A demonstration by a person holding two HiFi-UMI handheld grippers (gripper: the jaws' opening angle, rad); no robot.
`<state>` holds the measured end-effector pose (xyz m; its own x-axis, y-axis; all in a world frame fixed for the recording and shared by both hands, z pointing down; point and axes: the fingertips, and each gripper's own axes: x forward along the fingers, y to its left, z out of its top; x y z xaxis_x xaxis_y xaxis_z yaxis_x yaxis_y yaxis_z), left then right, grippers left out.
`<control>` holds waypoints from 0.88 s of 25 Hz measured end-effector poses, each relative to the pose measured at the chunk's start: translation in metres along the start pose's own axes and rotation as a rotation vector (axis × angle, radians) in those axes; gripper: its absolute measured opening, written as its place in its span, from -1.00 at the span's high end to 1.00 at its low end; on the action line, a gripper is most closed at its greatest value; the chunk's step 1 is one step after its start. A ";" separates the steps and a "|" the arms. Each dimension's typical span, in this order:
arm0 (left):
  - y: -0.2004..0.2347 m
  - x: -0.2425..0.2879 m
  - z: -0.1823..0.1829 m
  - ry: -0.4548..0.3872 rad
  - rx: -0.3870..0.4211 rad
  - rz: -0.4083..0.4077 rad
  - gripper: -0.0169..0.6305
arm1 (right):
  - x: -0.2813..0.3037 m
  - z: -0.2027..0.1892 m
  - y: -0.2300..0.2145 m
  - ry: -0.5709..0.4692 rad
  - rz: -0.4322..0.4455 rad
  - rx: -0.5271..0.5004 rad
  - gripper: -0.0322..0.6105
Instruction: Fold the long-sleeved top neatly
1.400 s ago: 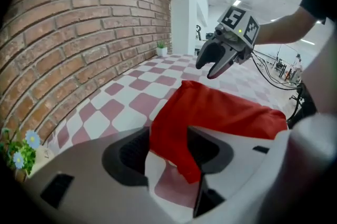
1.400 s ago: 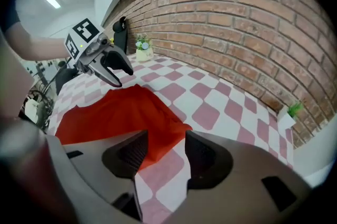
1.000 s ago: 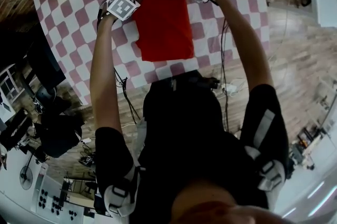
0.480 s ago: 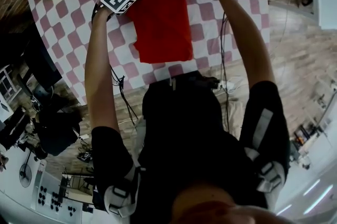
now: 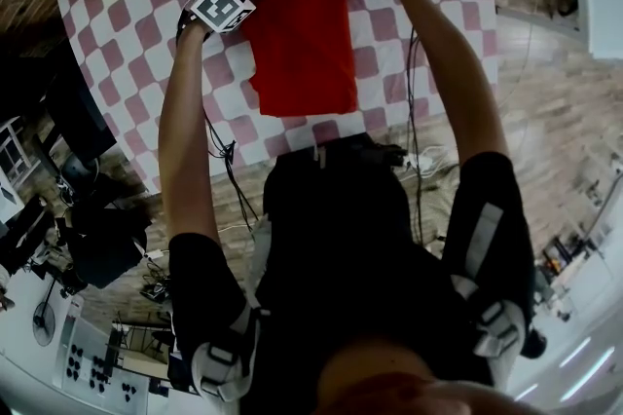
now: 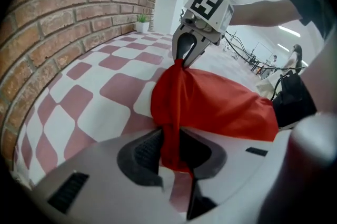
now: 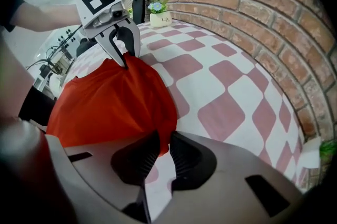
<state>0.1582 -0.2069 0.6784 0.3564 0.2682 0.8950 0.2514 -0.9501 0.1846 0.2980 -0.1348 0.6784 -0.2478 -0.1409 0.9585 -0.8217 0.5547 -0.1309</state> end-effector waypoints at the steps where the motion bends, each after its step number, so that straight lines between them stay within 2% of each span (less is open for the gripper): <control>1: 0.004 -0.002 0.002 -0.009 0.005 0.037 0.69 | -0.002 -0.001 0.001 0.001 -0.012 0.010 0.72; 5: 0.025 -0.011 0.011 -0.076 -0.005 0.206 0.70 | -0.018 0.004 -0.026 -0.030 -0.171 0.025 0.74; 10: 0.030 -0.038 0.025 -0.128 0.059 0.375 0.70 | -0.053 0.029 -0.036 -0.142 -0.353 -0.038 0.75; 14: 0.014 -0.063 0.029 -0.185 0.102 0.424 0.70 | -0.090 0.032 -0.018 -0.199 -0.468 -0.055 0.75; 19: -0.020 -0.097 0.029 -0.249 0.175 0.496 0.70 | -0.120 0.027 0.031 -0.283 -0.569 -0.079 0.75; 22: -0.049 -0.114 0.024 -0.290 0.215 0.533 0.70 | -0.142 0.022 0.067 -0.299 -0.635 -0.117 0.75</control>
<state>0.1270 -0.1870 0.5578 0.7036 -0.1715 0.6896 0.1364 -0.9198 -0.3679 0.2667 -0.0960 0.5281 0.1165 -0.6761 0.7276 -0.7978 0.3726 0.4740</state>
